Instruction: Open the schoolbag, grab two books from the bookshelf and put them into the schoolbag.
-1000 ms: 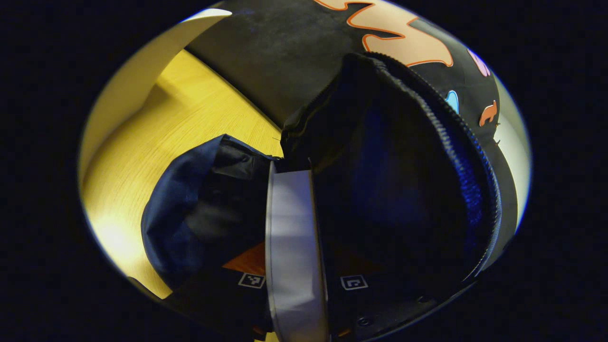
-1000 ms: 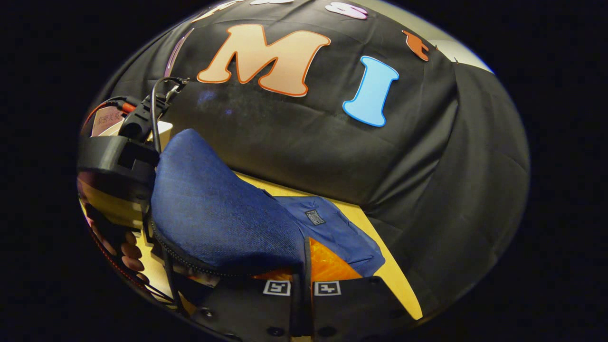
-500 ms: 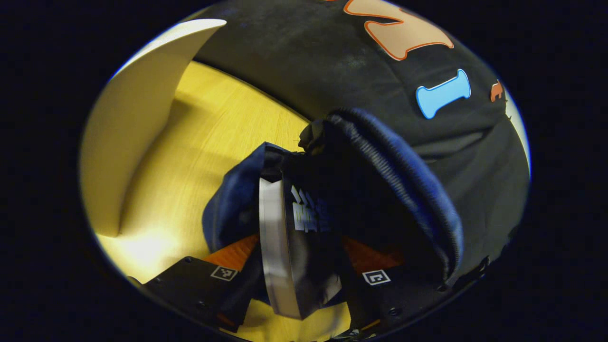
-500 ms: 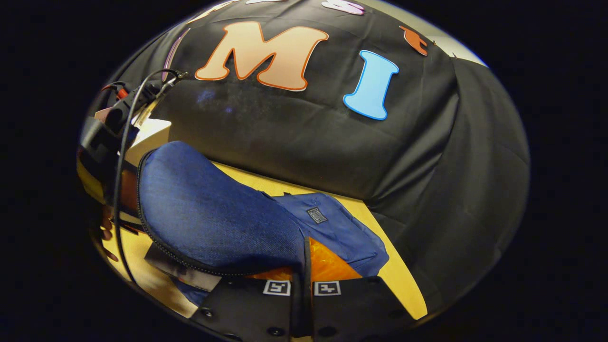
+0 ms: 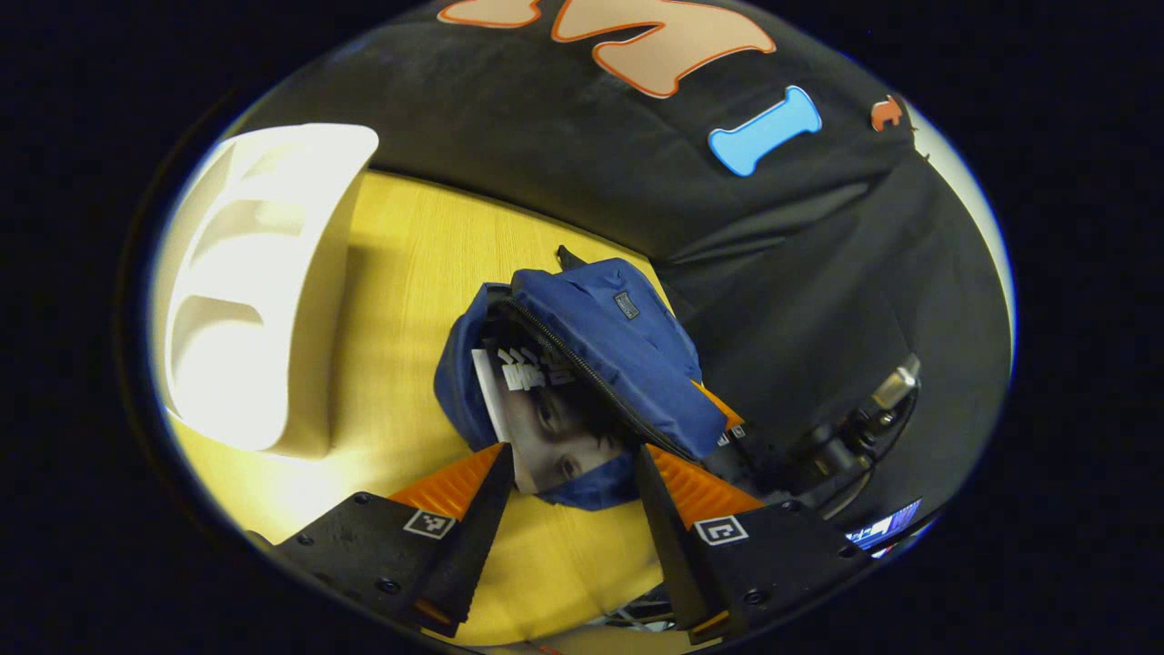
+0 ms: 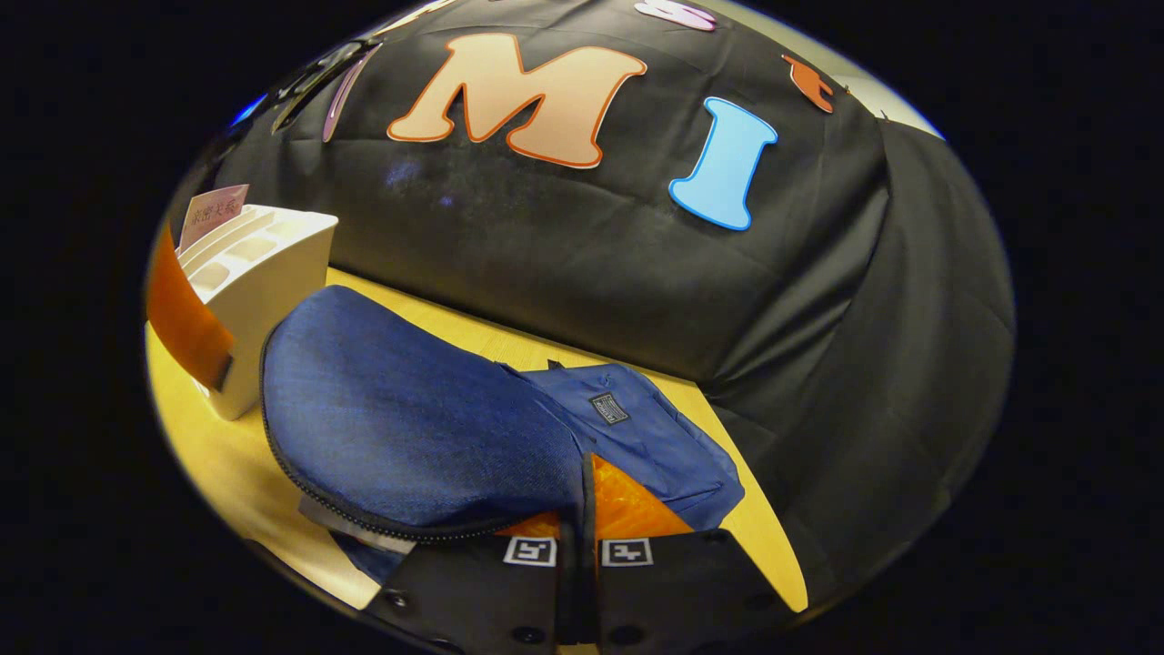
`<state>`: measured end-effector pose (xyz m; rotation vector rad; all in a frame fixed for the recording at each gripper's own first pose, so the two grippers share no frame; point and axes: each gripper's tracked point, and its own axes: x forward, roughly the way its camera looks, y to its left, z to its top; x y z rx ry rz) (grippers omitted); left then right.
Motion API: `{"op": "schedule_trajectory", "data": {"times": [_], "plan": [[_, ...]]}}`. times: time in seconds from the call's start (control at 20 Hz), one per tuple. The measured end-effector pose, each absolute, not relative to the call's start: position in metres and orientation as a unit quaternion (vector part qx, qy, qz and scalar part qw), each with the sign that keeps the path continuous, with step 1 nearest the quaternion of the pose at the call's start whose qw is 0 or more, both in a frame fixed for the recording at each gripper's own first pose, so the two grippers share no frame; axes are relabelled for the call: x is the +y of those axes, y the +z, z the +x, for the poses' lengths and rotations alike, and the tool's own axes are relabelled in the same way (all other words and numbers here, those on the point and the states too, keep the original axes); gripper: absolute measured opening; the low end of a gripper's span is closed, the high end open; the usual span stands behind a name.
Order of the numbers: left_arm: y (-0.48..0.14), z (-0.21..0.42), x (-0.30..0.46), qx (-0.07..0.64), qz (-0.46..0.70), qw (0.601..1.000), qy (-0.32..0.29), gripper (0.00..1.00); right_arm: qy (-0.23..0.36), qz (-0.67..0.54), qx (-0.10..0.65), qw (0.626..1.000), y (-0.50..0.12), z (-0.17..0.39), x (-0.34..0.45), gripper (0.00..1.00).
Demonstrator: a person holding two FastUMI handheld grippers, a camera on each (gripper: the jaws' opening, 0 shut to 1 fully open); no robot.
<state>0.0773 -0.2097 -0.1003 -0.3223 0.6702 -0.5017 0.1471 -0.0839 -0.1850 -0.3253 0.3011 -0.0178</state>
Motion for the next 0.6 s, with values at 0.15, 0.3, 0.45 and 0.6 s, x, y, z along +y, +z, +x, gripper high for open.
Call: {"op": "schedule_trajectory", "data": {"times": [0.15, 0.3, 0.45, 0.6], "plan": [[-0.069, 0.054, -0.177, 0.335, -0.166, 0.895, -0.242, 0.8, -0.009, -0.168, 0.152, 0.974, -0.186, 0.147, -0.083, 0.06], [-0.044, 0.046, -0.131, 0.331, -0.181, 0.901, -0.214, 0.8, -0.009, -0.177, 0.154, 0.972, -0.188, 0.146, -0.082, 0.06], [-0.023, 0.035, -0.077, 0.331, -0.185, 0.908, -0.177, 0.8, -0.011, -0.179, 0.157, 0.971, -0.188, 0.145, -0.083, 0.04], [-0.006, 0.025, -0.018, 0.335, -0.186, 0.915, -0.124, 0.8, -0.012, -0.179, 0.159, 0.971, -0.186, 0.146, -0.084, 0.06]]}}
